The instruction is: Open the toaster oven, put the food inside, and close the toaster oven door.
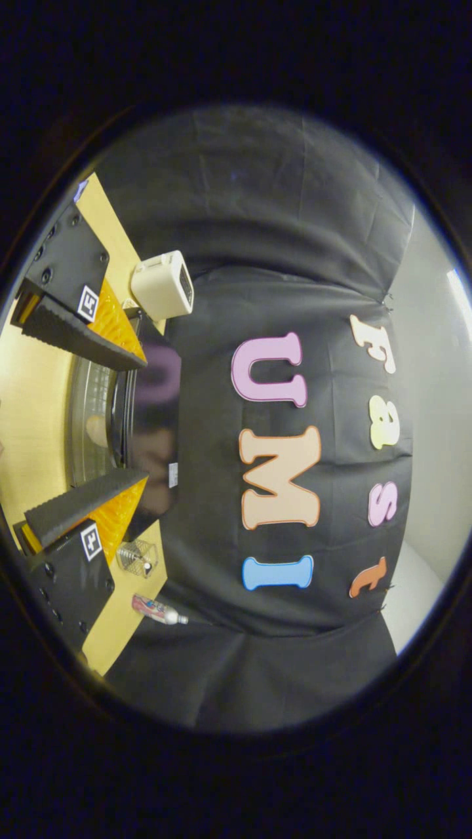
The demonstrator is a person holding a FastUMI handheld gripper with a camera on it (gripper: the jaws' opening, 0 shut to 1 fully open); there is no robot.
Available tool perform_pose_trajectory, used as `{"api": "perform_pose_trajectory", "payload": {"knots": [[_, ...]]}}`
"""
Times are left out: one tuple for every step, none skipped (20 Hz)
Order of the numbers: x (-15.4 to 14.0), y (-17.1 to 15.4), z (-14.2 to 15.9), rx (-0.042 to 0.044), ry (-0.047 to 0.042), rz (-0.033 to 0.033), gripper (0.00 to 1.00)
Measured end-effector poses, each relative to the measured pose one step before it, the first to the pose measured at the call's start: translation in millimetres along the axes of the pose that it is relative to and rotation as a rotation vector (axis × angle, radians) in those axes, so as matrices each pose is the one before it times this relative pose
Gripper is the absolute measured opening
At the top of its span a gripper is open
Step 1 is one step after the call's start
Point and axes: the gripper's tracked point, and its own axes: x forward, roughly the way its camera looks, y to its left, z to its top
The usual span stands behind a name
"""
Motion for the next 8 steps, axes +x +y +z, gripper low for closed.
{"api": "perform_pose_trajectory", "payload": {"knots": [[-2.48, -3.25, 8.02, -0.00159, -0.01378, -0.008, 0.95], [-1.83, -4.61, 6.94, -0.0086, -0.01414, -0.01151, 0.95], [-0.44, -2.94, 5.16, -0.00738, -0.01208, -0.009, 0.95], [-0.99, -2.34, 2.7, -0.00215, -0.00506, -0.00888, 0.95], [-1.11, -1.25, -0.47, 0.00041, -0.00049, -0.00287, 0.95], [-0.66, -0.4, 0.47, 0.0023, 0.00142, -0.00218, 0.95], [-0.44, -1.73, -0.7, 0.00124, 0.00247, -0.00111, 0.95], [-0.39, -0.36, -0.53, -0.00014, 0.00205, 0.00018, 0.95]]}}
